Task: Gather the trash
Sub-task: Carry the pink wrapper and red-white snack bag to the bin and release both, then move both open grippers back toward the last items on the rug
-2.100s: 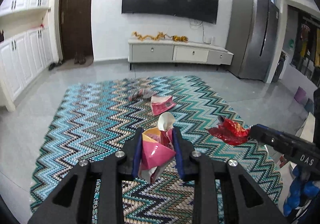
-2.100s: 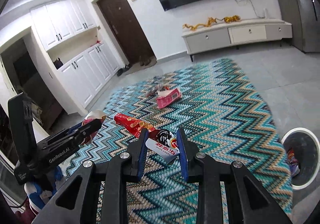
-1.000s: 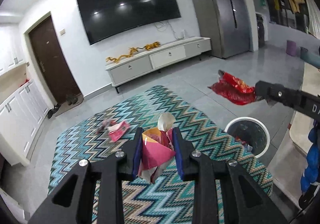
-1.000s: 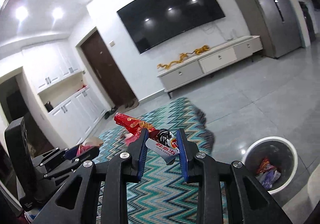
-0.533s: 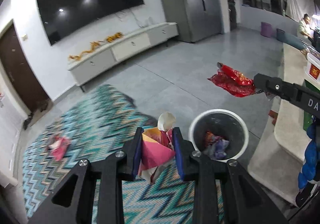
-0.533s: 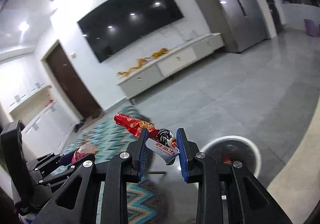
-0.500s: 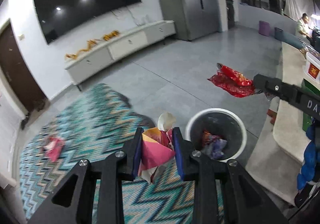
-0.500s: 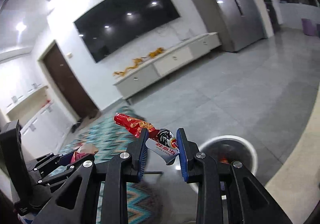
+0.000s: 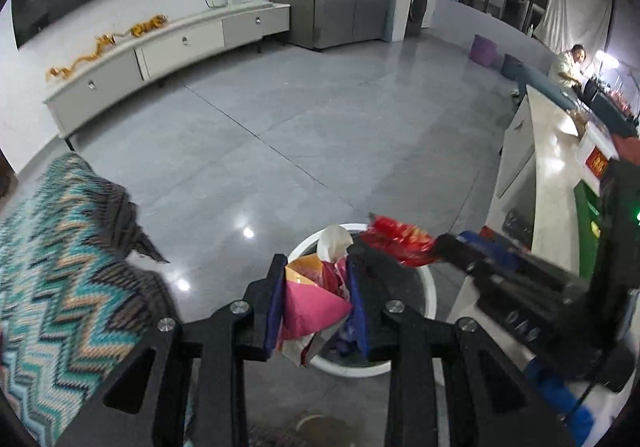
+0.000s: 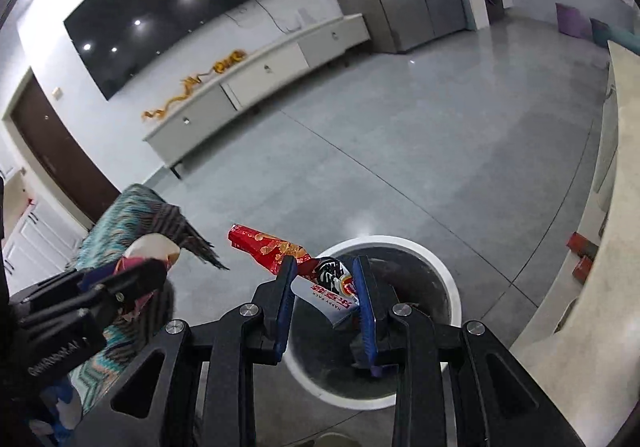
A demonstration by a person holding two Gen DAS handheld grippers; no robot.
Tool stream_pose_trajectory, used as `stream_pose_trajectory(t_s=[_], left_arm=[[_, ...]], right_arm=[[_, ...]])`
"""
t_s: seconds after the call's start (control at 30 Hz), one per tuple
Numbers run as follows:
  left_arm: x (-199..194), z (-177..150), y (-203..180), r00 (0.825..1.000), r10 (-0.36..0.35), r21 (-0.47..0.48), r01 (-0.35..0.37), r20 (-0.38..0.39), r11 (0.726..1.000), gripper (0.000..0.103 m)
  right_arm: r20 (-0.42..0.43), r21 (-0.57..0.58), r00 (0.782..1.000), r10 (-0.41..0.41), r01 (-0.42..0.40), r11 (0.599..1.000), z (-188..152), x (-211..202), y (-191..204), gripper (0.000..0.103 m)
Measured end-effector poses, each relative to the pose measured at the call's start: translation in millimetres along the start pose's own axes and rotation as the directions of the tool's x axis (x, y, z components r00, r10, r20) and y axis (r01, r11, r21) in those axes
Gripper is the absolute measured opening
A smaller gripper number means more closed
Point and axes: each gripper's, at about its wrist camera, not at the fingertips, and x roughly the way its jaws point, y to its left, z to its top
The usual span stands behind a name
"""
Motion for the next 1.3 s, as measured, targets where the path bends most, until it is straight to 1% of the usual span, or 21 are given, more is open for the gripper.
stream_pose_trajectory(t_s=[0.13, 0.17, 0.2, 0.23, 0.27, 0.3, 0.37, 0.47, 0.6, 0.73, 0.83, 0.87, 0.93, 0.97, 1.03, 1.13, 1.23, 1.3], left_arm=[[21, 12, 7, 0.997, -0.07, -0.058, 0.068, -0.034, 0.996, 0.032], [26, 15, 8, 0.995, -0.094, -0.072, 0.09, -0.045, 0.993, 0.039], [29, 15, 6, 0.993, -0.103, -0.077, 0.099, -0.048, 0.992, 0.044], [31, 16, 6, 0.993, -0.112, -0.082, 0.108, -0.046, 0.991, 0.053], [33, 18, 7, 0.992, -0.115, -0.084, 0.111, -0.045, 0.99, 0.055], [34, 20, 7, 0.992, -0.119, -0.087, 0.114, -0.045, 0.99, 0.055], [36, 21, 7, 0.991, -0.123, -0.096, 0.118, -0.048, 0.988, 0.055], [32, 21, 6, 0.994, -0.106, -0.091, 0.102, -0.04, 0.991, 0.055], [15, 16, 8, 0.997, -0.072, -0.083, 0.07, -0.015, 0.994, 0.055], [-14, 8, 8, 0.999, 0.0, -0.074, 0.003, 0.037, 0.997, 0.055], [-41, -2, 9, 0.993, 0.078, -0.069, -0.072, 0.089, 0.995, 0.055], [-51, -6, 10, 0.988, 0.108, -0.072, -0.101, 0.109, 0.992, 0.055], [-69, -15, 12, 0.975, 0.172, -0.082, -0.161, 0.143, 0.983, 0.055], [-79, -20, 14, 0.967, 0.2, -0.092, -0.187, 0.159, 0.978, 0.055], [-97, -30, 18, 0.953, 0.241, -0.112, -0.223, 0.184, 0.968, 0.055], [-119, -42, 23, 0.935, 0.287, -0.127, -0.265, 0.21, 0.956, 0.055], [-144, -54, 27, 0.913, 0.329, -0.147, -0.3, 0.243, 0.942, 0.055], [-157, -61, 31, 0.902, 0.347, -0.16, -0.314, 0.256, 0.936, 0.055]], right_arm=[[-0.033, 0.027, 0.999, -0.019, 0.02, 0.999, 2, 21, -12, 0.031], [-0.041, 0.032, 0.999, -0.029, 0.03, 0.999, 1, 25, -14, 0.031], [-0.049, 0.035, 0.998, -0.039, 0.041, 0.999, 0, 29, -16, 0.035], [-0.056, 0.039, 0.997, -0.047, 0.049, 0.998, -1, 33, -18, 0.042], [-0.061, 0.042, 0.996, -0.059, 0.062, 0.997, -2, 35, -19, 0.045], [-0.063, 0.044, 0.996, -0.068, 0.071, 0.997, -4, 35, -21, 0.049], [-0.065, 0.055, 0.995, -0.076, 0.08, 0.995, -5, 33, -25, 0.049], [-0.056, 0.057, 0.995, -0.082, 0.086, 0.995, -7, 27, -25, 0.052], [-0.034, 0.061, 0.996, -0.08, 0.082, 0.995, -9, 14, -23, 0.057], [0.003, 0.031, 0.996, -0.086, 0.085, 0.996, -9, -6, -7, 0.068], [0.039, 0.001, 0.996, -0.079, 0.079, 0.997, -8, -26, 9, 0.075], [0.054, -0.011, 0.996, -0.076, 0.077, 0.997, -8, -33, 14, 0.077], [0.087, -0.035, 0.994, -0.071, 0.074, 0.997, -7, -49, 27, 0.084], [0.101, -0.043, 0.993, -0.068, 0.073, 0.996, -7, -56, 32, 0.085], [0.129, -0.06, 0.99, -0.061, 0.069, 0.996, -8, -72, 43, 0.089], [0.162, -0.083, 0.986, -0.044, 0.058, 0.995, -9, -94, 56, 0.092], [0.189, -0.104, 0.982, -0.028, 0.049, 0.993, -11, -114, 70, 0.094], [0.208, -0.118, 0.978, -0.024, 0.049, 0.992, -11, -126, 78, 0.095]])
